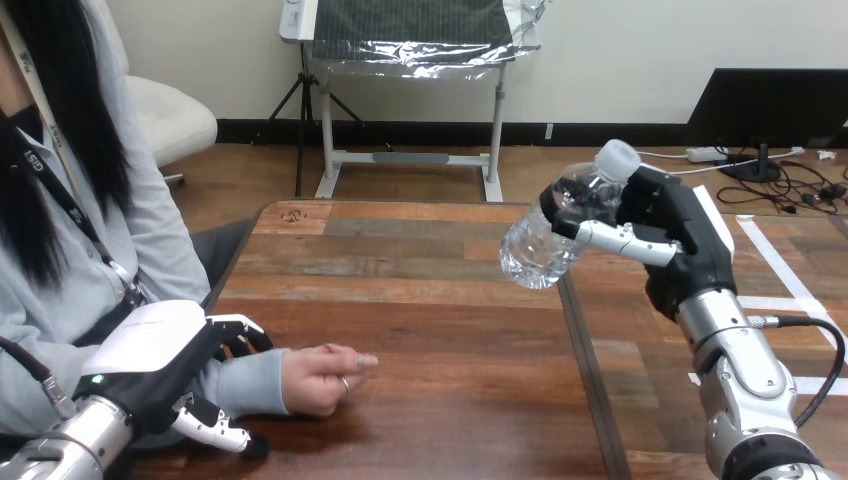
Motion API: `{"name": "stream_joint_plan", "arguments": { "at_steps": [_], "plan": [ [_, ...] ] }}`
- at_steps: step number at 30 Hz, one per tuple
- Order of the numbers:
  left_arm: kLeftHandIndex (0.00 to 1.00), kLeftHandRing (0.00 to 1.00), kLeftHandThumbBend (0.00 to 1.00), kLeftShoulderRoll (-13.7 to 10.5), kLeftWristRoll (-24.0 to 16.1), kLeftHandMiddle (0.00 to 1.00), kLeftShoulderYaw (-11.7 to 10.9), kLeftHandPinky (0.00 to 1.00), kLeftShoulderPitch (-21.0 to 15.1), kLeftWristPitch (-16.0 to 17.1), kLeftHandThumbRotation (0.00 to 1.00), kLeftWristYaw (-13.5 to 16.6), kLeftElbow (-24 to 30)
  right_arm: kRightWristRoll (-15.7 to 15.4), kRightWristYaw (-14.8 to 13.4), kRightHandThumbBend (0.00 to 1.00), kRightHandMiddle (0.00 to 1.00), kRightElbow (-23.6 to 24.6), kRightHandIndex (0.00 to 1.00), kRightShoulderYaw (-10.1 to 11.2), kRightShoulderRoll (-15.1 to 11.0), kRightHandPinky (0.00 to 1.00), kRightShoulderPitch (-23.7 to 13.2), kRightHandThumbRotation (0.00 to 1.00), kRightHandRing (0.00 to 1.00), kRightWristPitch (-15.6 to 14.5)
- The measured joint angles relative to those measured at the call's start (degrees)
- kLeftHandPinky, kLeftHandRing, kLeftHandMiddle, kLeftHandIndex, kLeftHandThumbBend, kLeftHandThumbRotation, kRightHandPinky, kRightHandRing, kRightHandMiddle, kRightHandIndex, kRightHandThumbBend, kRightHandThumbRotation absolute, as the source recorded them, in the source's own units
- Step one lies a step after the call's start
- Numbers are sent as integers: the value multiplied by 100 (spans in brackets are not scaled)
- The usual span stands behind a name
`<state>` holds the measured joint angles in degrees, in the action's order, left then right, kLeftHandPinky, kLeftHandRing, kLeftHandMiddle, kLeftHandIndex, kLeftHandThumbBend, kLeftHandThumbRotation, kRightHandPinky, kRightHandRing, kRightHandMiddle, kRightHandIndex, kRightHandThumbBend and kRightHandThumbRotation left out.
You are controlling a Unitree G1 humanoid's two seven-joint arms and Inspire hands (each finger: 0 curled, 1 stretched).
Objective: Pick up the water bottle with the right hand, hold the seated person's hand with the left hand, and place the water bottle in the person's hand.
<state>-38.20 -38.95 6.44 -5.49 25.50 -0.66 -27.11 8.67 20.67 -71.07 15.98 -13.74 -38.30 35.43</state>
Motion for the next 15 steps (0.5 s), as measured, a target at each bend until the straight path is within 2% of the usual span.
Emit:
{"name": "stream_joint_plan", "arguments": {
  "at_steps": [15],
  "plan": [
    [49, 47, 100, -42, 8, 49, 171, 48, -165, 53, 9, -11, -6, 208, 339, 94, 42, 277, 43, 14, 0, 30, 15, 0, 35, 80]
  ]
}}
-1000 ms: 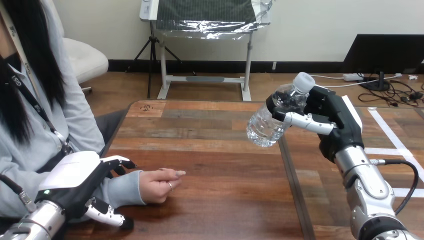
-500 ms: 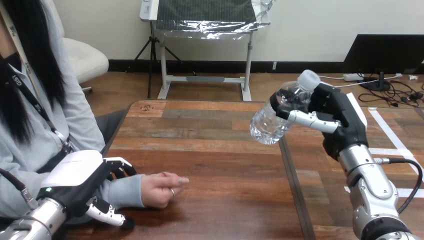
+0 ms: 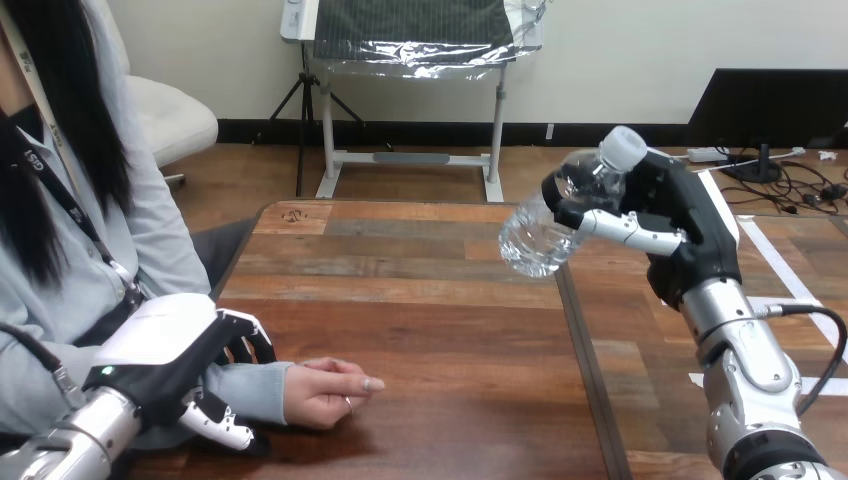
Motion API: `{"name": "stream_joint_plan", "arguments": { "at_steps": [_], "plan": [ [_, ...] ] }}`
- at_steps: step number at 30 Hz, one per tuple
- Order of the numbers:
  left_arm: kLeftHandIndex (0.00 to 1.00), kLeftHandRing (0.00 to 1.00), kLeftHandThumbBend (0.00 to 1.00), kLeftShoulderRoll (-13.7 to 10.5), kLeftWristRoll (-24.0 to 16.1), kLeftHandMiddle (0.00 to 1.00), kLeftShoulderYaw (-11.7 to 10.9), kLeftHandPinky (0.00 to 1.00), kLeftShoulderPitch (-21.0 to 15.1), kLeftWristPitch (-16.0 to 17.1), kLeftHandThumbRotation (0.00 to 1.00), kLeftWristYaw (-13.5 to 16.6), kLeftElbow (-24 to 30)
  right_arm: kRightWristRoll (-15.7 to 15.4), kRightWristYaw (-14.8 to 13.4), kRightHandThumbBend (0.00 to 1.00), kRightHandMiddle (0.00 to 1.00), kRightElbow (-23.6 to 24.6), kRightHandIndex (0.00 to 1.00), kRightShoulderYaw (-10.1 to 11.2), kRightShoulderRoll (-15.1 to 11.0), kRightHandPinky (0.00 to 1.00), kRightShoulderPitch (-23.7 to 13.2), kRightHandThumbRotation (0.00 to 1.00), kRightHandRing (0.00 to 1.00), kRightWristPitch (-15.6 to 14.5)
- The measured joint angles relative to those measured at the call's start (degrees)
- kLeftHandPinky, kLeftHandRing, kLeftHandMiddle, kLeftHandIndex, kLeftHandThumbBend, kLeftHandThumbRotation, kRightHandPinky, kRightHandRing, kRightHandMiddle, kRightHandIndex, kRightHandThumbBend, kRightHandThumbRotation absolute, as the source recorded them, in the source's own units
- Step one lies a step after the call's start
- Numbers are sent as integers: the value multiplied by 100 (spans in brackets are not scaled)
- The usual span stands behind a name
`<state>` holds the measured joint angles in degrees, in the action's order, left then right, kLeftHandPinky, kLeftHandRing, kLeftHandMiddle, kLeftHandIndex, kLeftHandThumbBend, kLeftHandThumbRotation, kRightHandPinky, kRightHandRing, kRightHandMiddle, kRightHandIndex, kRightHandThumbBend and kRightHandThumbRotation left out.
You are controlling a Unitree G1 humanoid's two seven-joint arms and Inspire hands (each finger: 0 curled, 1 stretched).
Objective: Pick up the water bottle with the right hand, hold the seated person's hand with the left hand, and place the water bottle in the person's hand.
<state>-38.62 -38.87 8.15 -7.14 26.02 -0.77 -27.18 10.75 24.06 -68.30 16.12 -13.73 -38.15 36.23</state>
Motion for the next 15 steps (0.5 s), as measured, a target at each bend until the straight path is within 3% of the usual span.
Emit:
{"name": "stream_joint_plan", "arguments": {
  "at_steps": [10, 15],
  "plan": [
    [44, 43, 99, -34, 23, 46, 45, 45, -46, 193, 4, -41, 0, 151, 200, 94, 41, 287, 43, 0, 12, 29, 73, 0, 34, 1],
    [51, 42, 98, -65, 111, 45, 45, 43, -48, 210, 1, -167, 5, 202, 250, 94, 41, 373, 43, -1, 13, 29, 116, 0, 34, 1]
  ]
}}
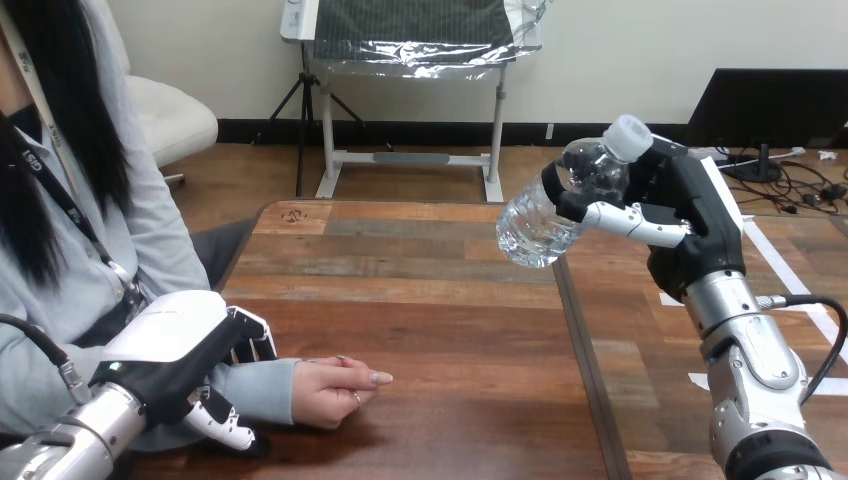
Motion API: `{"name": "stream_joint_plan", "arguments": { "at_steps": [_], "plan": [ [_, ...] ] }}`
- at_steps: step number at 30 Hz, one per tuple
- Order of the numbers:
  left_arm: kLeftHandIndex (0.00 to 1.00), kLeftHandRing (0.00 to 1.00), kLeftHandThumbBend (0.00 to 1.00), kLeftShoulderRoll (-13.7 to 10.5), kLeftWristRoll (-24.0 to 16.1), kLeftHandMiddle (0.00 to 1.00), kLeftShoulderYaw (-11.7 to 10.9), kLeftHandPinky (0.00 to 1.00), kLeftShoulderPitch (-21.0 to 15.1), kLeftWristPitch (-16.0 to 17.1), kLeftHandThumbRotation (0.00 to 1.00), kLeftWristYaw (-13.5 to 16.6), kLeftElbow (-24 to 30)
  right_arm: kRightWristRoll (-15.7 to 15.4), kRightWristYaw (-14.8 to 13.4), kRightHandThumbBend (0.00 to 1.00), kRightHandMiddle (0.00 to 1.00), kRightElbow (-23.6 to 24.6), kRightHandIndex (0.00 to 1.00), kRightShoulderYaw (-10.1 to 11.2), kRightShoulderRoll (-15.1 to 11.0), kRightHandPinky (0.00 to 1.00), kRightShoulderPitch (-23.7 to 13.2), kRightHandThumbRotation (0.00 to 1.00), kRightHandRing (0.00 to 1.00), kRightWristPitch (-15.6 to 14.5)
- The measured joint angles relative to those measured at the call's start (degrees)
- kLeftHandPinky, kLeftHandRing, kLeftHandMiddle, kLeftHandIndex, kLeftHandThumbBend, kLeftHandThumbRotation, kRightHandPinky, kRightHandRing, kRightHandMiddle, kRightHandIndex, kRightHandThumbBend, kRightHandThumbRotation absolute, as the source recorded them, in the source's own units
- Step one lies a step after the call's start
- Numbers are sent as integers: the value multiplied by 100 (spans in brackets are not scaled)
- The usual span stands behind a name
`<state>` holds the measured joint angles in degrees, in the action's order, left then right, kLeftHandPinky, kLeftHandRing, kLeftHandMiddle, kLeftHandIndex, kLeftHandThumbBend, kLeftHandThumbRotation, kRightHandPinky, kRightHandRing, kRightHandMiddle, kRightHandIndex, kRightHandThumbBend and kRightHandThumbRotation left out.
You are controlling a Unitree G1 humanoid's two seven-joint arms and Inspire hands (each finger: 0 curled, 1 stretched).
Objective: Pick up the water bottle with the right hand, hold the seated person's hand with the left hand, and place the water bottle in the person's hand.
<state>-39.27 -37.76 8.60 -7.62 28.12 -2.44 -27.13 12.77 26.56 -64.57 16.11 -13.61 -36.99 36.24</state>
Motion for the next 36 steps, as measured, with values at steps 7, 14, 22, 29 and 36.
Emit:
{"name": "stream_joint_plan", "arguments": {
  "at_steps": [7, 14, 22, 29, 36],
  "plan": [
    [45, 39, 98, -40, 62, 42, 0, 41, 1, 118, 0, -55, 0, 125, 122, 94, 41, 158, 43, 10, 0, 29, 95, 0, 34, -20],
    [39, 36, 97, -59, 126, 40, 0, 35, 2, 193, 0, -156, 0, 265, 213, 94, 41, 303, 43, 22, 13, 29, 159, 0, 34, -147],
    [35, 35, 94, -85, 159, 39, 0, 31, 1, 332, 0, -219, 1, 310, 267, 91, 41, 418, 43, 21, 26, 29, 207, 0, 33, -161],
    [37, 35, 94, -121, 202, 41, 0, 31, 2, 342, 0, -389, 71, 312, 295, 90, 41, 506, 43, 20, 43, 28, 221, 0, 33, -178],
    [37, 35, 92, -129, 259, 40, -3, 30, 2, 297, 0, -523, 99, 312, 298, 89, 41, 597, 43, 20, 77, 28, 231, 0, 33, -208]
  ]
}}
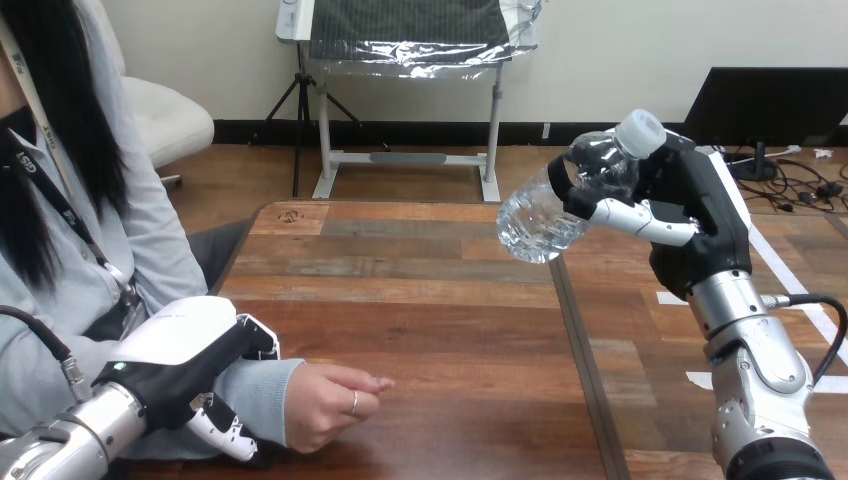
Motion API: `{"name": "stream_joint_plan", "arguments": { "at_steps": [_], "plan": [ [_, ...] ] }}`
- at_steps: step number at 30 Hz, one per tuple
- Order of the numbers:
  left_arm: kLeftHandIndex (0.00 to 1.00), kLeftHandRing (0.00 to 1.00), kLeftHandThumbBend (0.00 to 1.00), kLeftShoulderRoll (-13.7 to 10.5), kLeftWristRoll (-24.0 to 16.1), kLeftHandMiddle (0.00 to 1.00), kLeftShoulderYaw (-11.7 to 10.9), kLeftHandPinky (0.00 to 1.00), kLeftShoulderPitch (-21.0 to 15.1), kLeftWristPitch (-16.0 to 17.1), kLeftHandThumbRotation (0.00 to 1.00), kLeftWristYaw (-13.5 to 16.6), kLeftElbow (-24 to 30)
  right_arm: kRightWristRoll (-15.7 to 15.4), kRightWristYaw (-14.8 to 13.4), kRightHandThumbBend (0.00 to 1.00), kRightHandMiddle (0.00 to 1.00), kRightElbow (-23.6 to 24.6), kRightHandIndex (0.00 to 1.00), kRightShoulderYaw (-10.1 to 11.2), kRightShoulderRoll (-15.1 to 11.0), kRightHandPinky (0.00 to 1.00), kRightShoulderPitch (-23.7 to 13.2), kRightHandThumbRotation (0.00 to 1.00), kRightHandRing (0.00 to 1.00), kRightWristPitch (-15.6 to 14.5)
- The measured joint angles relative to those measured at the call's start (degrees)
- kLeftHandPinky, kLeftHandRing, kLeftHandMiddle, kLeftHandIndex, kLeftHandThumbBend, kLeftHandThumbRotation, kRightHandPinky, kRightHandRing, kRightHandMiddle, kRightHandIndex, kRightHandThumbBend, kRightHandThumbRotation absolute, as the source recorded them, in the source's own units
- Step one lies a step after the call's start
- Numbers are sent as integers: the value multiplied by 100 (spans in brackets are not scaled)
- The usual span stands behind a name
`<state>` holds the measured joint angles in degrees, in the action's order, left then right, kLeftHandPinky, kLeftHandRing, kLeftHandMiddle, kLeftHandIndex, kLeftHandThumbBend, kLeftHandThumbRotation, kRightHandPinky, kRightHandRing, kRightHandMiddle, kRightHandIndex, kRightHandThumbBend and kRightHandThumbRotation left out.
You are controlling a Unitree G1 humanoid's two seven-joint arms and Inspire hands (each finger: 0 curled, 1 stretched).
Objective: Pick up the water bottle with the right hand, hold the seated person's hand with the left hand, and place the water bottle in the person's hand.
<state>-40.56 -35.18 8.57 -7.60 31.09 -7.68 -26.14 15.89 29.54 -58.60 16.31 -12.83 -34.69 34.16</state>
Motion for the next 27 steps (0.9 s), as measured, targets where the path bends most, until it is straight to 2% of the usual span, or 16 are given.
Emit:
{"name": "stream_joint_plan", "arguments": {
  "at_steps": [11, 27],
  "plan": [
    [36, 32, 90, -8, 137, 38, -10, 27, 47, -83, 0, -133, 83, -2, -13, 89, 40, 10, 43, -9, 16, 28, 9, 0, 32, -2],
    [31, 26, 91, -41, 183, 32, -29, 21, 149, 21, 0, -87, 172, 7, 33, 87, 41, 97, 43, -9, 46, 28, 90, 0, 33, -90]
  ]
}}
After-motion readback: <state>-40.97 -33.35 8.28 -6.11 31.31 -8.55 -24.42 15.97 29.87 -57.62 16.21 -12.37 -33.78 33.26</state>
